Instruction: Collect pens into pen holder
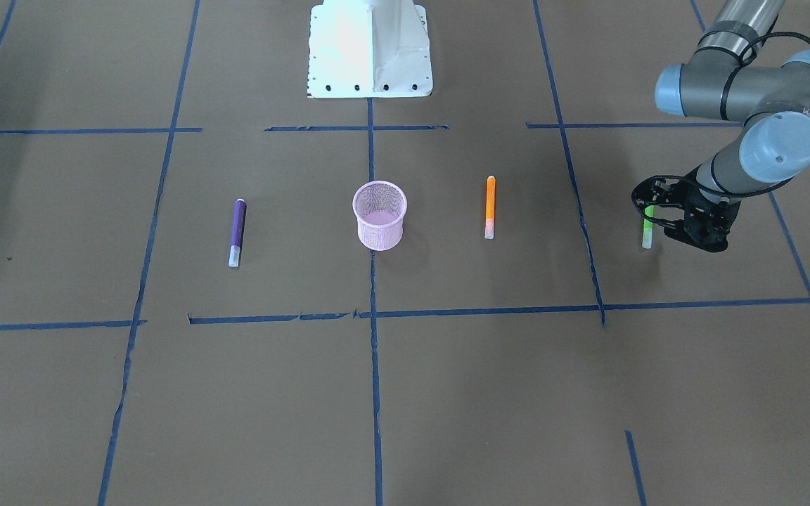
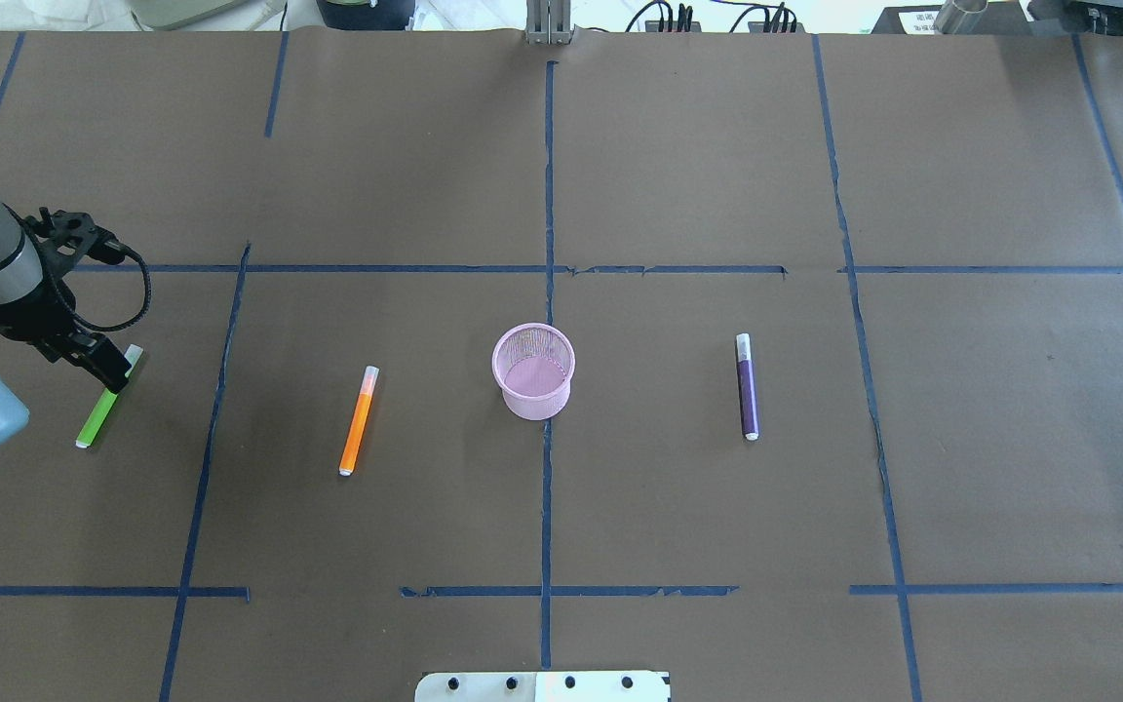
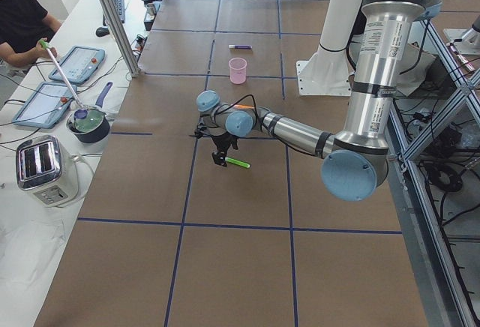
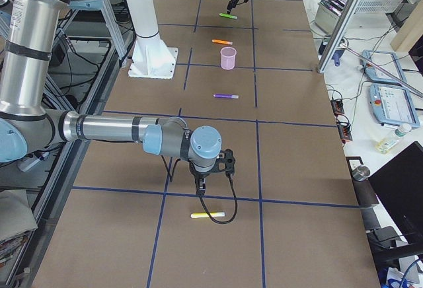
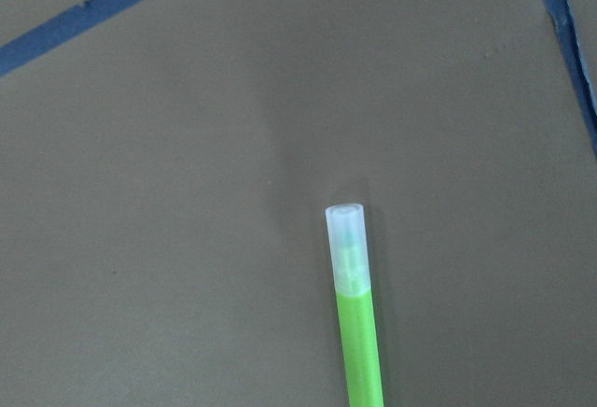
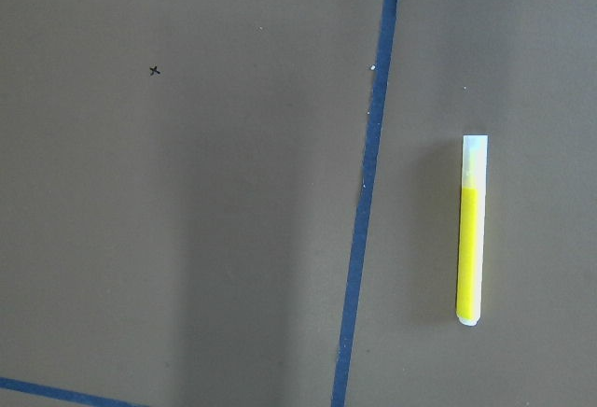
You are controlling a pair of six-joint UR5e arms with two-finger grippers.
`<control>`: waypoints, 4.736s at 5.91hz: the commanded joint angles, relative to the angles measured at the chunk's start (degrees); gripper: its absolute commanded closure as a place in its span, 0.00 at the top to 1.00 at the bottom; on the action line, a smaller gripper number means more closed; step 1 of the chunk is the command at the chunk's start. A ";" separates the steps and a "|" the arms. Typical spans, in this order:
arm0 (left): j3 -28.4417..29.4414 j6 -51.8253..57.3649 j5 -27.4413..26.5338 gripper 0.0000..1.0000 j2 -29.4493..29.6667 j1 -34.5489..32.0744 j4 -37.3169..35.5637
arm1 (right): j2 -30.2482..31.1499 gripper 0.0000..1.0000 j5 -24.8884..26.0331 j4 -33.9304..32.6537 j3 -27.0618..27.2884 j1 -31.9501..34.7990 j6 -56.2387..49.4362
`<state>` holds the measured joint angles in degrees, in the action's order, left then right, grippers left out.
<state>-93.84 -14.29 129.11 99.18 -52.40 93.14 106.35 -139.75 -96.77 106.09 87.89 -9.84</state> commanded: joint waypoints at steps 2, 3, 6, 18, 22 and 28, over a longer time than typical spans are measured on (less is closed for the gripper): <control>2.78 -0.82 -0.09 0.95 1.37 1.59 0.37 | 0.00 1.00 -0.09 0.00 0.00 -0.09 0.00; 2.96 -0.56 -0.09 0.77 1.28 1.68 0.37 | 0.00 1.00 -0.09 0.00 0.00 -0.09 0.00; 2.96 -0.56 -0.26 0.21 1.28 1.95 0.37 | 0.00 1.00 -0.09 0.00 0.00 -0.09 0.00; -9.20 -40.64 -53.72 0.00 29.66 29.17 14.51 | -1.58 1.00 -1.49 0.09 0.26 -0.09 -0.18; -3.56 -40.64 -58.77 0.43 29.58 32.26 22.66 | -1.58 1.00 -1.58 0.00 0.09 -0.09 -0.18; -11.16 -38.62 -46.74 0.98 22.34 28.78 17.27 | -5.59 1.00 -0.18 15.91 -19.14 -4.48 1.31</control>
<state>-102.29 -53.22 76.40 125.44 -21.89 112.26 103.19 -140.48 -88.43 95.92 84.11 -9.43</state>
